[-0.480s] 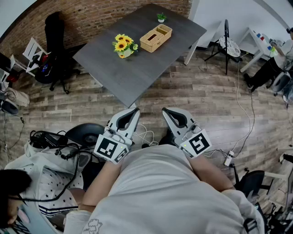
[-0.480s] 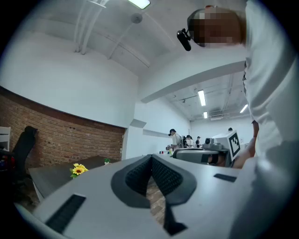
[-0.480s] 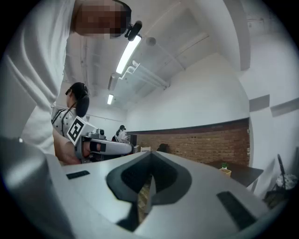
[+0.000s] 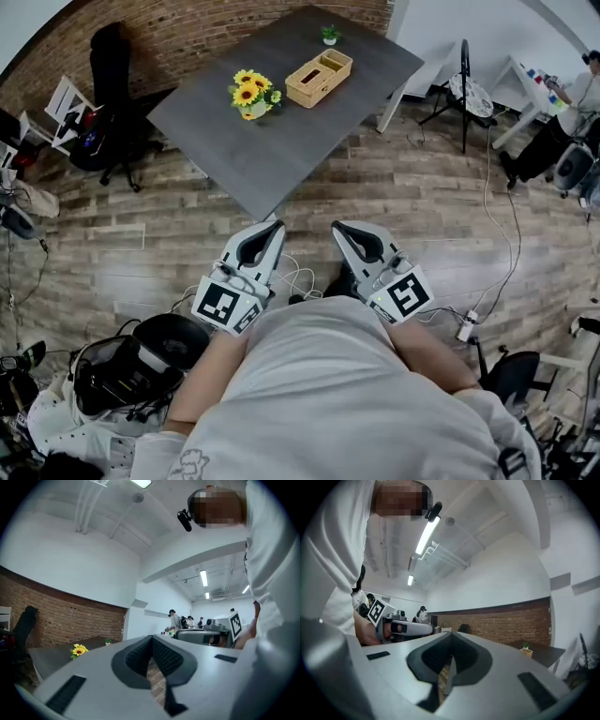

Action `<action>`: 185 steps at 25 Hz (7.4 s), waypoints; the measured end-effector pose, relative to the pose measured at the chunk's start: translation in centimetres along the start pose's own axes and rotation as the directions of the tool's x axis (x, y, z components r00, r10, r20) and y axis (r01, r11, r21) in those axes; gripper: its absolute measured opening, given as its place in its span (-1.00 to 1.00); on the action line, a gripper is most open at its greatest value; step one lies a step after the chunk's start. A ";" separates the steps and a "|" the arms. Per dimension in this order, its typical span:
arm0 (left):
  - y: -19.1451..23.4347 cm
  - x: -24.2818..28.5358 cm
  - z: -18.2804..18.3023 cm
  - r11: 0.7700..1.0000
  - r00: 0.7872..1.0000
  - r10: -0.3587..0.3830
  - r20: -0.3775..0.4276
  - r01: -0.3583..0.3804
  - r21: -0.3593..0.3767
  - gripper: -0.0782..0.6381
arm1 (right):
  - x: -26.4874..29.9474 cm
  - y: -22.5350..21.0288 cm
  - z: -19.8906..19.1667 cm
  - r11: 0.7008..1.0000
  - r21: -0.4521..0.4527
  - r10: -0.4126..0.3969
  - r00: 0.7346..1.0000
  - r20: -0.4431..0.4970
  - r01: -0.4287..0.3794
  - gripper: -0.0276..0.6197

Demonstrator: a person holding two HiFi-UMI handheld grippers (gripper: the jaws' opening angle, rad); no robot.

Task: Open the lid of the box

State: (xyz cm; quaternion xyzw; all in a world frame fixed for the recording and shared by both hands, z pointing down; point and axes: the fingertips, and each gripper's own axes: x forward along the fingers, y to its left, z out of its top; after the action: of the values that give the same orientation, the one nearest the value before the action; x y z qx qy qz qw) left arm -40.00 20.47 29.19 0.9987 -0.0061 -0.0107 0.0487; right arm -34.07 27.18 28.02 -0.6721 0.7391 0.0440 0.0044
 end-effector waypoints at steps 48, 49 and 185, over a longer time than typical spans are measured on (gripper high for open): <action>3.0 28.4 -2.4 1.000 0.998 0.030 -0.056 -0.029 0.009 -0.75 | -1.1 -28.8 -5.2 0.992 0.117 0.051 0.997 -0.066 -0.043 -0.43; 3.3 28.7 -2.5 1.000 0.998 0.028 -0.053 -0.028 0.005 -0.75 | -0.9 -29.1 -5.3 0.993 0.115 0.049 0.996 -0.070 -0.041 -0.42; 38.0 40.1 -16.2 0.715 0.768 0.577 -0.278 -0.639 -0.283 -0.75 | 34.6 -43.0 -35.5 0.064 0.100 0.598 -0.042 -0.801 -0.993 -0.20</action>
State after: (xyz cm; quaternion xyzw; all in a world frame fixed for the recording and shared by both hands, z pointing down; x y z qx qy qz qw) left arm -0.02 -16.36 48.15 0.9110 -0.3288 0.0898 0.2323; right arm 7.17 -13.70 58.59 0.0189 0.8797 -0.0071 -0.4751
